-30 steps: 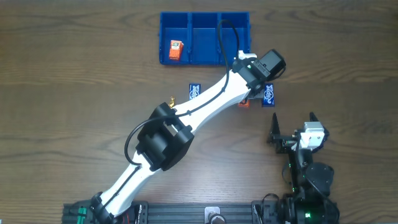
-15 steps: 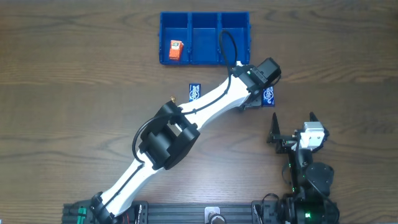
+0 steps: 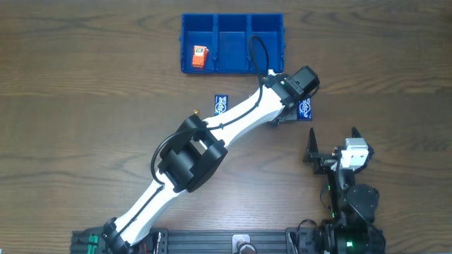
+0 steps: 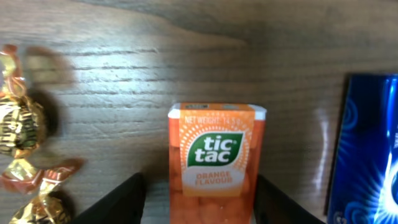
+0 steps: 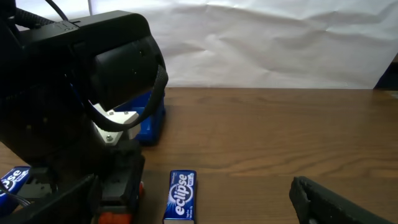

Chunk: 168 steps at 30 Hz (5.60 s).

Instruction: Sort Candies Into Trays

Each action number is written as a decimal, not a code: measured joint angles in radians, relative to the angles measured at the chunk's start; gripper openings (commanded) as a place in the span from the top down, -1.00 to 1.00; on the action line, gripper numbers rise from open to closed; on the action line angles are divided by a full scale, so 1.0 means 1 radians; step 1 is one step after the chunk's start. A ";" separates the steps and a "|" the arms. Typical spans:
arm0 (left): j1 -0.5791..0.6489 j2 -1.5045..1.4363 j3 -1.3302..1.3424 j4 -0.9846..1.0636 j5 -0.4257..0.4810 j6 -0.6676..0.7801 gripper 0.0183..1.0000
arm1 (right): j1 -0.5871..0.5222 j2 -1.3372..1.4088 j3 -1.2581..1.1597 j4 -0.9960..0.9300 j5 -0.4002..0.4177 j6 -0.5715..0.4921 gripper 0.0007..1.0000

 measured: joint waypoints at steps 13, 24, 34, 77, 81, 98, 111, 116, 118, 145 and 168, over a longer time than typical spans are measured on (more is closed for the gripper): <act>-0.018 0.001 0.000 0.014 -0.027 -0.005 0.38 | 0.000 0.000 0.000 0.000 0.000 0.000 -1.00; 0.105 -0.396 -0.002 -0.021 -0.250 0.155 0.42 | 0.000 0.000 0.000 0.000 0.000 0.000 -1.00; 0.414 -0.476 -0.029 -0.015 -0.238 0.360 0.42 | 0.000 0.000 0.000 0.000 0.000 0.000 -1.00; 0.509 -0.455 -0.177 0.131 -0.069 0.502 -0.80 | 0.000 0.000 0.000 0.000 0.000 0.000 -1.00; 0.531 -0.844 -0.330 0.291 -0.091 0.507 -0.81 | 0.000 0.000 0.000 0.000 0.000 0.000 -1.00; 0.890 -1.898 -1.350 0.708 0.037 0.700 -0.77 | 0.000 0.000 0.000 0.000 0.000 0.000 -1.00; 0.931 -2.328 -1.981 1.055 0.211 0.739 -0.87 | 0.000 0.000 0.000 0.000 0.000 0.000 -1.00; 0.928 -2.446 -2.079 1.004 0.262 0.729 -1.00 | 0.000 0.000 0.000 0.000 0.000 0.000 -1.00; 0.927 -2.454 -2.078 0.937 0.286 0.729 -1.00 | 0.000 0.000 0.000 0.000 0.000 0.000 -1.00; 0.924 -2.453 -2.062 0.848 0.289 0.729 -1.00 | 0.000 0.012 0.003 0.029 0.002 0.010 -1.00; 0.923 -2.456 -2.060 0.845 0.289 0.729 -1.00 | 0.010 1.497 1.297 -0.917 -0.081 -0.042 -1.00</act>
